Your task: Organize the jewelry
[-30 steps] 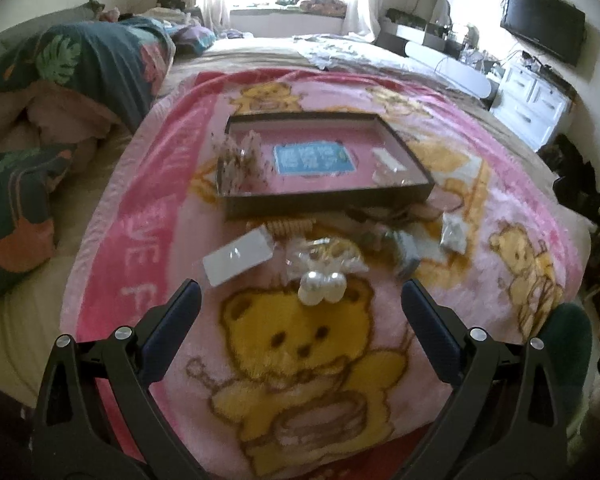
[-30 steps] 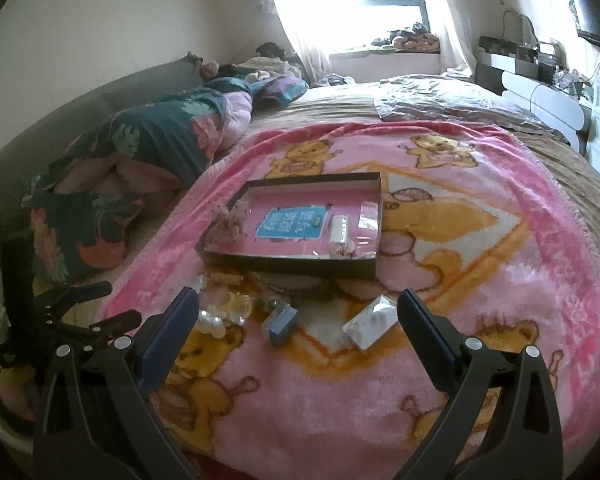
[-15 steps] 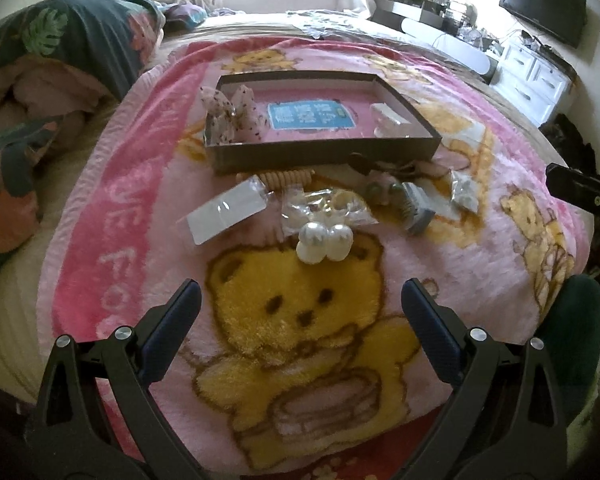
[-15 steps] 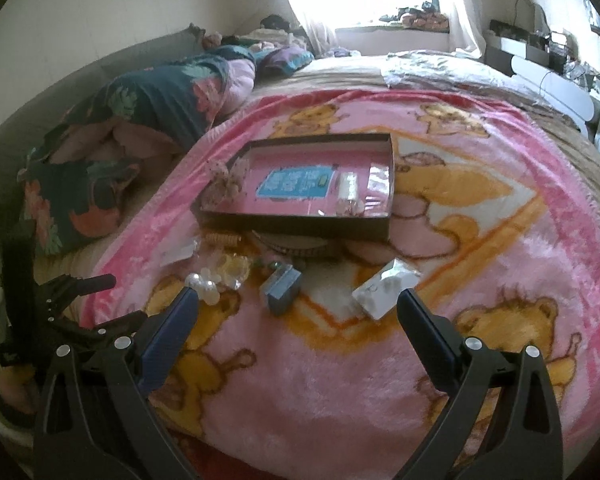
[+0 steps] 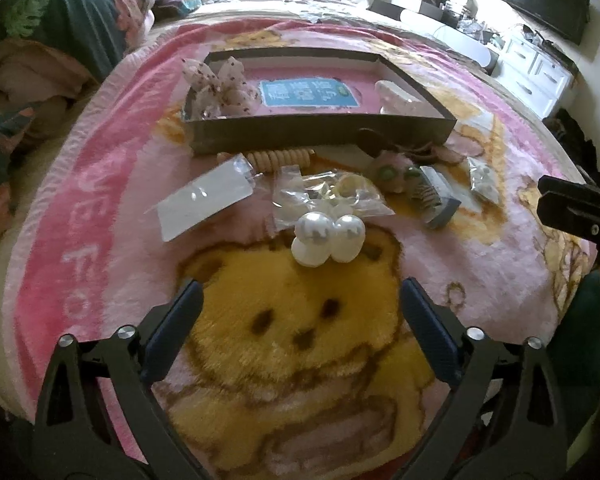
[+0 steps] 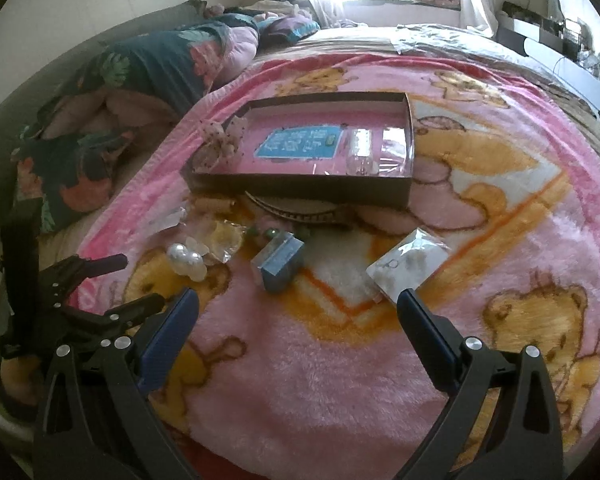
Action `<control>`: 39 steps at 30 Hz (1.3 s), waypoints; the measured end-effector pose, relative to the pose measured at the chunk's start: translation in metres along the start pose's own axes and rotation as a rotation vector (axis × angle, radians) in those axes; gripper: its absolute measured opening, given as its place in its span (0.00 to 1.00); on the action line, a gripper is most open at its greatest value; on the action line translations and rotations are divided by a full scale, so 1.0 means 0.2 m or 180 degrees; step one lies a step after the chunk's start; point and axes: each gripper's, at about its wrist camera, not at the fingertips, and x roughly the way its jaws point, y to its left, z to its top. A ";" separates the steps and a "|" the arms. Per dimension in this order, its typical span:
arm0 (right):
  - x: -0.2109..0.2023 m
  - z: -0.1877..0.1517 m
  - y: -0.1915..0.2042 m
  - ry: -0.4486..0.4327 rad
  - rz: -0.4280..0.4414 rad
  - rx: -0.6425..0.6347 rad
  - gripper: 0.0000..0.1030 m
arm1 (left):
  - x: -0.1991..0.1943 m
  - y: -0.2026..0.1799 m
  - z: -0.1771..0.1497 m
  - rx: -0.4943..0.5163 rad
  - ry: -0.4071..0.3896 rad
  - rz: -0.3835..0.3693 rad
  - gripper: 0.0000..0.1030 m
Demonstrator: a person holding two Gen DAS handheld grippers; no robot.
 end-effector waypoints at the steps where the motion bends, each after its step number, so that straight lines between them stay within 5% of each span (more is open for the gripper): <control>1: 0.01 0.00 0.00 0.0010 0.0012 0.0005 0.96 | 0.02 0.00 0.00 0.0008 0.0009 -0.0011 0.86; 9: 0.18 0.04 0.03 0.0178 0.0167 0.0071 0.94 | 0.08 0.01 0.01 -0.0004 0.0039 -0.0069 0.72; 20: 0.43 0.10 0.02 0.0496 0.0329 0.0323 0.61 | 0.12 -0.01 0.04 -0.0005 0.0045 -0.0156 0.63; 26: 0.43 0.09 -0.04 0.0454 0.0370 0.0435 0.33 | 0.15 -0.03 0.07 -0.0034 0.0038 -0.0247 0.63; 39: 0.34 0.04 -0.10 0.0326 0.0407 0.0474 0.30 | 0.21 -0.06 0.10 -0.0127 0.0020 -0.0298 0.37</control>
